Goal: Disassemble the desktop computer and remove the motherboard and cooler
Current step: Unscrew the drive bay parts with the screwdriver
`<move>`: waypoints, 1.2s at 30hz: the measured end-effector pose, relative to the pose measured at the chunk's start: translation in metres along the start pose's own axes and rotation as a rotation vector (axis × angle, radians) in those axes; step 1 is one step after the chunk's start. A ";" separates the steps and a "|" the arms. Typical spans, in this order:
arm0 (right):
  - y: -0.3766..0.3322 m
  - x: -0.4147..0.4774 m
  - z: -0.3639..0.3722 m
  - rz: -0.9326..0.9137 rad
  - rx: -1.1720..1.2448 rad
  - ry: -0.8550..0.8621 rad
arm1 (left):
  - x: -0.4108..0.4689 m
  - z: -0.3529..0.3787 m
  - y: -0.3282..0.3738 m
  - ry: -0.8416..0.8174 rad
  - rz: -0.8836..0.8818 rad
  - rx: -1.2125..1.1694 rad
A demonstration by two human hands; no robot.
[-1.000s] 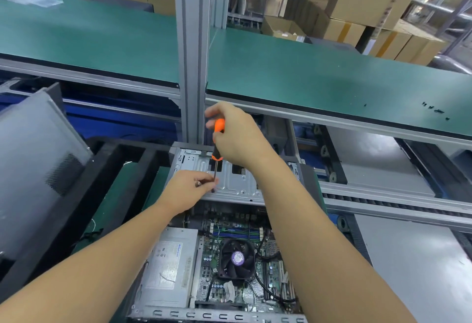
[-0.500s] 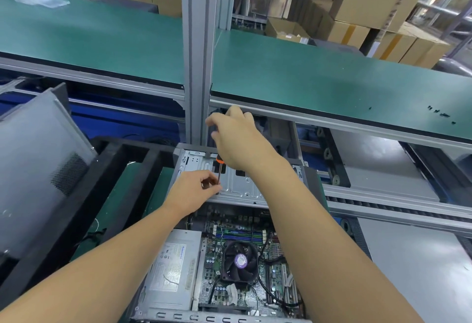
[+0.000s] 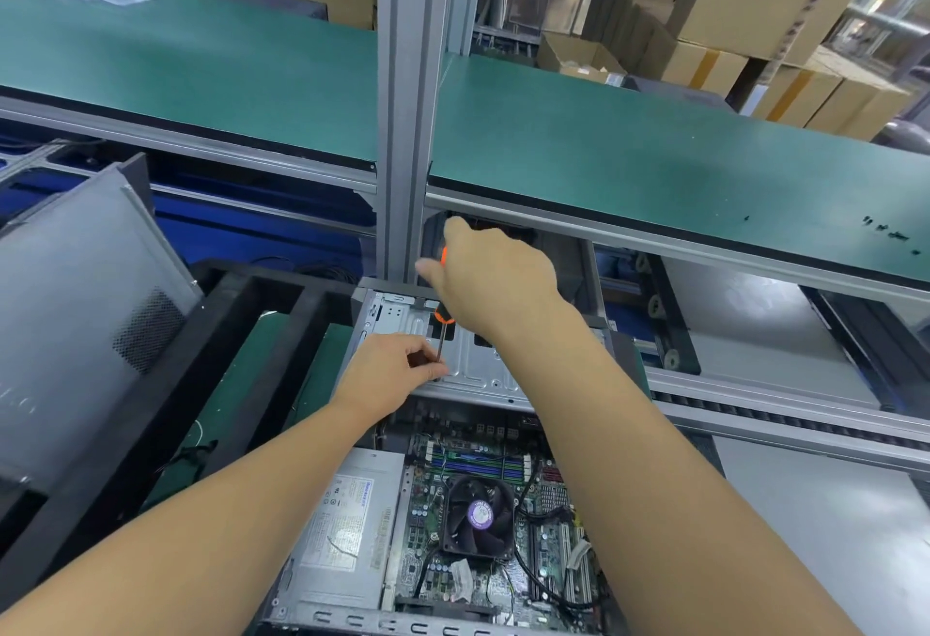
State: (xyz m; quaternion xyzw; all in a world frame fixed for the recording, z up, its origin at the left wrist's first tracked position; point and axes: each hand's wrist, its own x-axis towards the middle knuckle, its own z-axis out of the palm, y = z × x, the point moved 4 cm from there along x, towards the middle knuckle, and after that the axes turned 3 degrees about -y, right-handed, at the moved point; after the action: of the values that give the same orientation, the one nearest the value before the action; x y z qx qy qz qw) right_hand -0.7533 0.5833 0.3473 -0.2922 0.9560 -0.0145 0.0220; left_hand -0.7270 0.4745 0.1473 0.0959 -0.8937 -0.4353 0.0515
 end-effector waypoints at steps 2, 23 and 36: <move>-0.003 0.000 0.000 -0.048 0.063 -0.034 | 0.000 0.001 0.000 -0.002 0.009 -0.015; -0.008 0.002 -0.008 -0.210 0.176 -0.054 | -0.002 0.001 -0.001 -0.052 0.019 -0.051; -0.006 0.000 0.003 -0.091 0.239 -0.067 | -0.004 -0.001 0.004 -0.016 0.017 0.014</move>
State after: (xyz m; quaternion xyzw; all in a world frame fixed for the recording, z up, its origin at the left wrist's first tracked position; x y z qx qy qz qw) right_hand -0.7494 0.5784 0.3447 -0.3310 0.9319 -0.1194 0.0882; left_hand -0.7238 0.4770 0.1505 0.0851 -0.8979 -0.4293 0.0473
